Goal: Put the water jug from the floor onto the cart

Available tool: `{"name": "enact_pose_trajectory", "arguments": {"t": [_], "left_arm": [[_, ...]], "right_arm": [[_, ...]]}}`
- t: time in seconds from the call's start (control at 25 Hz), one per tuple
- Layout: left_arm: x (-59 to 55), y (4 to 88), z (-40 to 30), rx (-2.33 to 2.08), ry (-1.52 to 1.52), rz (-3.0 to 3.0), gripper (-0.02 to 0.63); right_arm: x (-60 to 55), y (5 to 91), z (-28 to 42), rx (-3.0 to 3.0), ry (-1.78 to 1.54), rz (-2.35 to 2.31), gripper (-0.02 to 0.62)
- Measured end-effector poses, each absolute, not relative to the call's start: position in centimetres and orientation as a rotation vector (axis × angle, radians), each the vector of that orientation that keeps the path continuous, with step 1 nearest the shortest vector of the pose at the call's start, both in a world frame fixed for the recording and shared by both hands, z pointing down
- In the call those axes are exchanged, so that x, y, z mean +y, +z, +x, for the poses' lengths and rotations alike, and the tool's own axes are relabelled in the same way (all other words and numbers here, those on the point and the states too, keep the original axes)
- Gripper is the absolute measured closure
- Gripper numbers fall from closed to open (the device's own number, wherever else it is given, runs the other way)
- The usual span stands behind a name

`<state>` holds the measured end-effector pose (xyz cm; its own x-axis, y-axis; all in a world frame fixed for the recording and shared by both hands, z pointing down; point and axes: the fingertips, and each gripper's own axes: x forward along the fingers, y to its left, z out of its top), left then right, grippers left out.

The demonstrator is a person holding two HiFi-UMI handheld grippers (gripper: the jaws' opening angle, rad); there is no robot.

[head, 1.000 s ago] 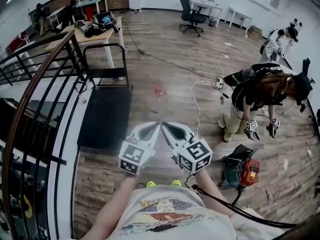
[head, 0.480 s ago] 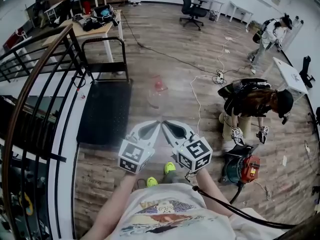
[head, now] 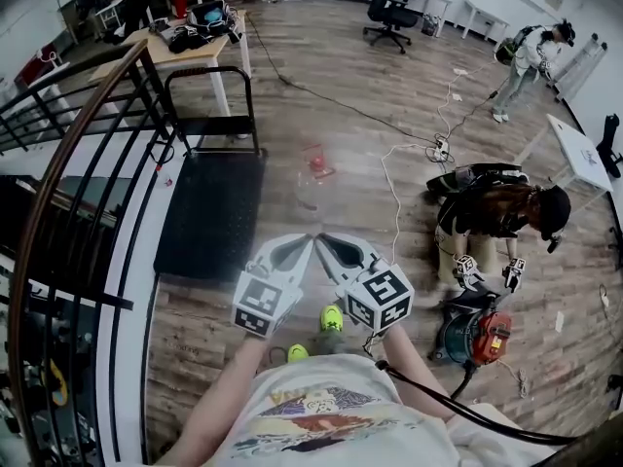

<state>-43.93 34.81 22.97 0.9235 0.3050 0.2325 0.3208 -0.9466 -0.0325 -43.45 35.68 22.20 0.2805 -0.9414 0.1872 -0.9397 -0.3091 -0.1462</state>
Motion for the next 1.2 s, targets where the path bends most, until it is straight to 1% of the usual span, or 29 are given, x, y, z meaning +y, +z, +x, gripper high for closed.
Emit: {"name": "enact_pose_trajectory", "arguments": {"t": [0.92,1.2], "left_arm": [[33.2,24.5,-25.8,-0.337,-0.423,-3.038,0.592],[33.6,25.2,-21.5,-0.287,-0.429,-3.038,0.592]], "right_arm": [[34.1,24.7,-25.2,1.956,-0.479,-2.378,0.565],[34.5,26.0,-21.2,2.014,-0.491,-2.352,0.565]]}}
